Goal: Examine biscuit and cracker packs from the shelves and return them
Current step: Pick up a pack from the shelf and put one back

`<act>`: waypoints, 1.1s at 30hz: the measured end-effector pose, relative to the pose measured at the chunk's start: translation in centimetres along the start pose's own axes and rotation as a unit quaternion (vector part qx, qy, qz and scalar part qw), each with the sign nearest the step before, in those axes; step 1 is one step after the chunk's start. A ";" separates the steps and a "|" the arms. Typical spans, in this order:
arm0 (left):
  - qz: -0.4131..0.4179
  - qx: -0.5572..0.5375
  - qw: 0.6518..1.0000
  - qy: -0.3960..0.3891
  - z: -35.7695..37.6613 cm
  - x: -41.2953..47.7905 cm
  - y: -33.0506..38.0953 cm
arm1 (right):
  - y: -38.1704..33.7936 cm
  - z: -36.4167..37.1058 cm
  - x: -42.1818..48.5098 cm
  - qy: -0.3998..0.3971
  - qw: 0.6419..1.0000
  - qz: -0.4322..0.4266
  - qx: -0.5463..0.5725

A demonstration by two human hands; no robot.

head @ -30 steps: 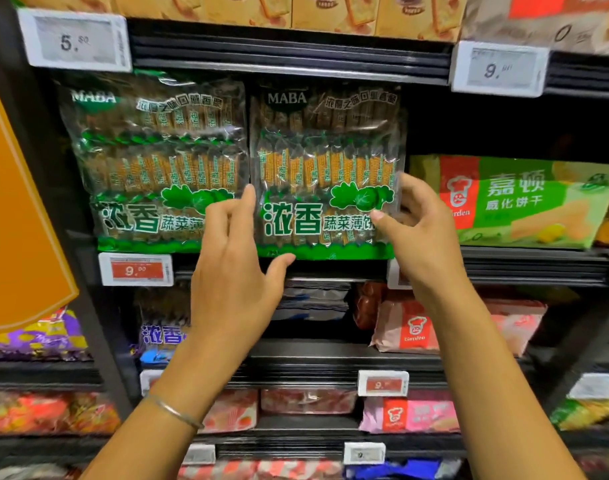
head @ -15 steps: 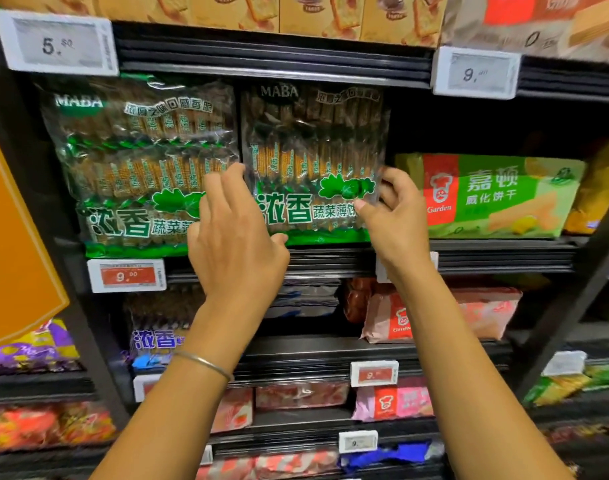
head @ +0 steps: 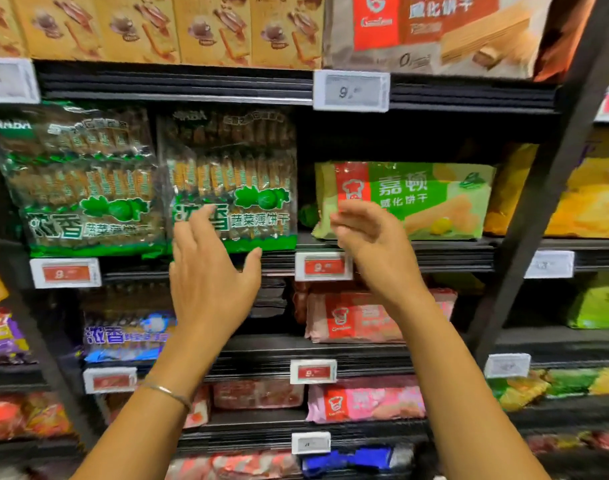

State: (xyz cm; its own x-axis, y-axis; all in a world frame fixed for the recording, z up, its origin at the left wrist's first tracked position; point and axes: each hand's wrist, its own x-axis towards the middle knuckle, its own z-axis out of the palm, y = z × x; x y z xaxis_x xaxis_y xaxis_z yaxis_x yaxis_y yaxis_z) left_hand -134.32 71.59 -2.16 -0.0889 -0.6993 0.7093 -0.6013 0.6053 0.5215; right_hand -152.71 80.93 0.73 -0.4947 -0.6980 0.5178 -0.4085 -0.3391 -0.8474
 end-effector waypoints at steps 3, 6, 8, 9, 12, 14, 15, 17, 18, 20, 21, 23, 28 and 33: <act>0.049 -0.092 0.994 -0.026 1.6 -1.5 3.4 | 0.6 -5.0 -0.3 0.127 0.990 -0.050 -0.020; 0.089 -0.125 0.988 -0.034 2.8 -1.3 6.1 | 1.3 -9.0 0.2 0.216 0.972 -0.054 -0.071; 0.090 -0.136 0.986 -0.022 3.4 -0.6 7.0 | 2.1 -10.8 0.6 0.223 0.970 -0.040 -0.092; 0.085 -0.158 0.983 -0.023 3.7 -0.3 7.4 | 2.4 -11.4 0.9 0.219 0.970 -0.031 -0.100; 0.055 -0.199 0.975 -0.079 4.8 0.2 8.5 | 3.2 -12.5 2.1 0.195 0.976 0.010 -0.096; -0.004 -0.214 0.968 -0.130 5.3 0.9 9.4 | 3.2 -12.9 2.9 0.188 0.978 0.041 -0.085; -0.041 -0.226 0.962 -0.149 5.6 1.4 9.8 | 3.1 -13.1 3.3 0.191 0.977 0.055 -0.078; -0.089 -0.222 0.957 -0.165 6.2 2.5 10.4 | 3.2 -13.4 3.9 0.201 0.975 0.081 -0.056; -0.104 -0.221 0.954 -0.173 6.6 2.8 10.5 | 3.3 -13.6 4.2 0.202 0.974 0.096 -0.042; -0.123 -0.264 0.937 -0.193 7.0 2.9 10.7 | 3.6 -14.0 4.6 0.189 0.974 0.124 -0.019; -0.124 -0.294 0.927 -0.197 7.1 2.8 10.8 | 3.9 -14.2 4.7 0.180 0.975 0.131 -0.015; -0.102 -0.335 0.921 -0.171 7.0 2.6 10.7 | 4.2 -14.4 4.8 0.182 0.976 0.123 0.003; 0.054 -0.254 0.966 -0.005 4.9 2.7 11.1 | 3.4 -14.2 4.0 0.191 0.974 0.091 0.080; 0.000 -0.348 0.936 -0.059 2.0 1.9 10.4 | 2.6 -13.9 1.6 0.208 0.968 0.054 0.131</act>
State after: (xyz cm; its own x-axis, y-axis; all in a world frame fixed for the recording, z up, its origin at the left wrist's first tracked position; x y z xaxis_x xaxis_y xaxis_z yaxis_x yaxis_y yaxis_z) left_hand -142.35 75.80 3.71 -0.2011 -0.7115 0.6733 0.0572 0.6776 0.7332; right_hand -165.20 87.67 0.99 -0.8122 -0.4422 0.3804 -0.1553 -0.4647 -0.8717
